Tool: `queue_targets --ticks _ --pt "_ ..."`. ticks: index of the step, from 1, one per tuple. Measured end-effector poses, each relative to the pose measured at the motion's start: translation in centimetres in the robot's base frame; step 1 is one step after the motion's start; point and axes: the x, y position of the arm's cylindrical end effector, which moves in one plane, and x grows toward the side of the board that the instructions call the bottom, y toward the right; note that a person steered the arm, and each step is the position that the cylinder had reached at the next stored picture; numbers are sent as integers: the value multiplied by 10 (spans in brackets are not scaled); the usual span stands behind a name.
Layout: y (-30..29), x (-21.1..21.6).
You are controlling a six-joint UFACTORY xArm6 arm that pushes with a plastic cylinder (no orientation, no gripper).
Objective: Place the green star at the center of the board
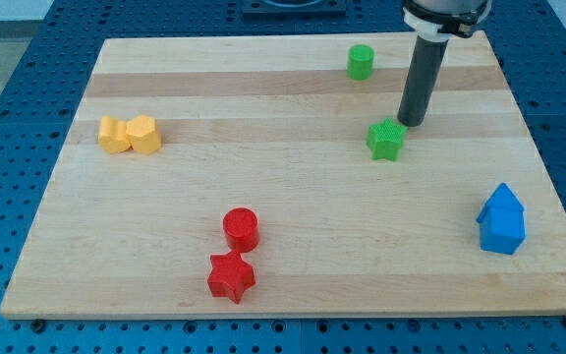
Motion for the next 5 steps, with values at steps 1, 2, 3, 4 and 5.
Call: queue_targets --ticks 1,2,3,4,5 --pt "0 0" --pt "-2 0" --pt "-6 -1" --pt "-6 -12" --pt "20 -25"
